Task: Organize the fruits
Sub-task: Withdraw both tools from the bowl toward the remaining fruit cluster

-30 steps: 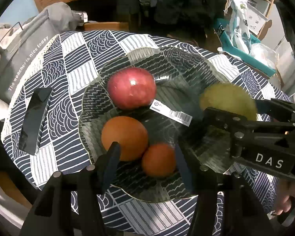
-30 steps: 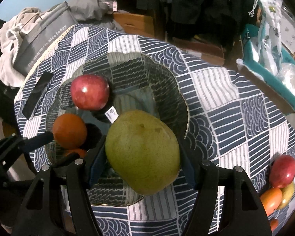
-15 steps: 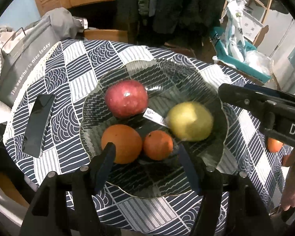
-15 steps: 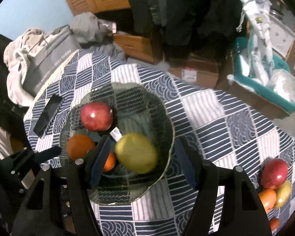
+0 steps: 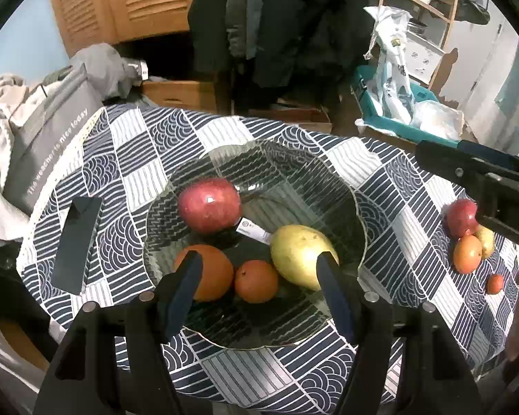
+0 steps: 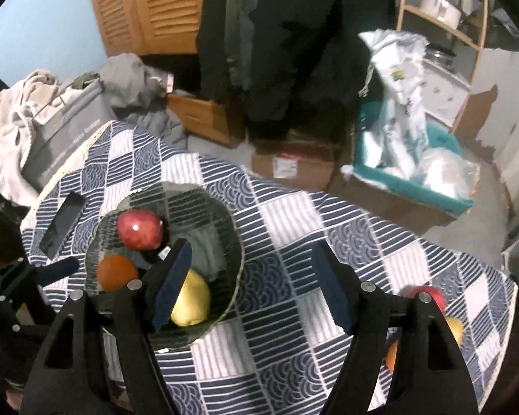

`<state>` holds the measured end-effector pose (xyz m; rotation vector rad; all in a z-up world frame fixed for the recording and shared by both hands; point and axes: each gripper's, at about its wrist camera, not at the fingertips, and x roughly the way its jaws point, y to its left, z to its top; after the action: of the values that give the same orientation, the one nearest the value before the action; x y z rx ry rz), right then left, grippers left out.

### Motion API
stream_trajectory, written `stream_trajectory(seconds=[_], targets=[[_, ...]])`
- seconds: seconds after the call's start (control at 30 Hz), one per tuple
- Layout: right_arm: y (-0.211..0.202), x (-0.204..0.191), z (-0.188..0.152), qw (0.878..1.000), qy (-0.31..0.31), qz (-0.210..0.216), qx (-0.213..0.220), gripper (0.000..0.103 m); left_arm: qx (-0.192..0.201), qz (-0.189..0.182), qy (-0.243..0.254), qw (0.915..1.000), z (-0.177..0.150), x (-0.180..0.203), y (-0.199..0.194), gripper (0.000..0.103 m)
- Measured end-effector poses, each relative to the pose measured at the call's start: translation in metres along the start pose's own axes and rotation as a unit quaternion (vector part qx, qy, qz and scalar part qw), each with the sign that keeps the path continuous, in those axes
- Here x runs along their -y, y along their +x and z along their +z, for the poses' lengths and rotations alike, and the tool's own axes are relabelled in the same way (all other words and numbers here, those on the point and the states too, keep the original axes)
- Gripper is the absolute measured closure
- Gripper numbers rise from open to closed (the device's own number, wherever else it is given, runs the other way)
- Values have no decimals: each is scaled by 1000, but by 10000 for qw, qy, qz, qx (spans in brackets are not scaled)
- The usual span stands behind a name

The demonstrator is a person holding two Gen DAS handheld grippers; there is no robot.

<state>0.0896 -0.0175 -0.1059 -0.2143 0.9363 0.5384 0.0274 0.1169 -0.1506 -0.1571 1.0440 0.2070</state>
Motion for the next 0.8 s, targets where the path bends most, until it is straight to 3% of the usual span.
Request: stream_trajectory(seconds=[0.8], targets=[[-77, 38, -17, 9939, 101, -876, 662, 19, 580, -150, 229, 9979, 15, 32, -48, 27]])
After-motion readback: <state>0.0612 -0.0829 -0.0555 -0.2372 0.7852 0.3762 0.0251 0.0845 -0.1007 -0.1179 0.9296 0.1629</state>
